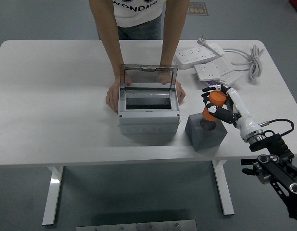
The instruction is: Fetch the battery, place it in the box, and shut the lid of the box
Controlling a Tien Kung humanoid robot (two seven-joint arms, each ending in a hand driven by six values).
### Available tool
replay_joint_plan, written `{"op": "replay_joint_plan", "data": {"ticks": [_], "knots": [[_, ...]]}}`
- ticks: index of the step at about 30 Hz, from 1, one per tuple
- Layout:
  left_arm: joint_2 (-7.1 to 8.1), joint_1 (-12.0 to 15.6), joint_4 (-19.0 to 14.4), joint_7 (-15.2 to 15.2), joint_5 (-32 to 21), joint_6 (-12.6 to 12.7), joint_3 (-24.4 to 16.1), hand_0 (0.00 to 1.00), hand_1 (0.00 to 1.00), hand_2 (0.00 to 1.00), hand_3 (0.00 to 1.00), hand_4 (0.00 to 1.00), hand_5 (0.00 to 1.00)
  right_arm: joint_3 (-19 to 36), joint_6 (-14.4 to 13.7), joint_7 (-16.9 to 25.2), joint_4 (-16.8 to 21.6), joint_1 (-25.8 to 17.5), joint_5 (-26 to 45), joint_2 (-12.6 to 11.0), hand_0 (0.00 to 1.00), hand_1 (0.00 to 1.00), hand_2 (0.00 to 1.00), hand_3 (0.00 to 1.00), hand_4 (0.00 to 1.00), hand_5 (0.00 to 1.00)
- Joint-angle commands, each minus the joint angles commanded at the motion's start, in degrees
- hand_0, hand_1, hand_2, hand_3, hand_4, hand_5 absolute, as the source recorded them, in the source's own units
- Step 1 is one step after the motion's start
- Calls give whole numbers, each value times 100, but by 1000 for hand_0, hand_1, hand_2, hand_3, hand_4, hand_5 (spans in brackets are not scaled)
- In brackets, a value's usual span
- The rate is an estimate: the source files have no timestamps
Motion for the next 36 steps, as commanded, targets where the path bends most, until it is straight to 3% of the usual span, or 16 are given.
{"op": "replay_joint_plan", "data": {"ticks": [1, 2, 7, 8, 19, 20, 23, 31, 36], "knots": [[0, -1, -1, 2, 2, 1, -2, 619, 690, 595, 570, 589, 15, 17, -3, -1, 14, 8, -4, 3, 414, 473, 509, 565, 478, 2], [1, -1, -1, 4, 3, 3, -3, 620, 690, 597, 571, 590, 14, 33, -10, -2, 31, 15, -11, 5, 380, 433, 469, 458, 508, 2], [10, -4, -3, 5, -1, 15, -7, 620, 690, 597, 571, 590, 14, 127, -63, -88, 193, 80, -104, -8, 380, 433, 469, 458, 508, 2], [11, -3, -3, 4, -2, 17, -7, 619, 690, 600, 572, 592, 17, 143, -71, -112, 225, 97, -132, -11, 361, 409, 448, 398, 470, 2], [21, 6, -5, 6, -23, 29, 3, 619, 691, 601, 574, 592, 18, 232, -100, -440, 473, 585, -1294, 1, 336, 382, 417, 384, 433, 2], [23, 7, -5, 8, -22, 29, 2, 621, 691, 604, 574, 592, 19, 216, -95, -464, 493, 639, -1424, 5, 297, 322, 347, 390, 371, 2], [29, 7, -5, 10, -21, 29, 0, 621, 691, 604, 574, 592, 19, 143, -76, -539, 561, 807, -1869, 29, 297, 322, 347, 390, 371, 2], [41, -4, -5, 11, -27, 27, 2, 621, 691, 603, 573, 591, 18, -341, 66, -859, 724, 1315, -3263, 122, 290, 314, 345, 400, 350, 2], [59, -7, -8, 29, -7, 24, -15, 621, 691, 602, 572, 590, 19, -887, 180, -1117, 636, 1751, -4023, 163, 289, 314, 345, 399, 340, 2]]}}
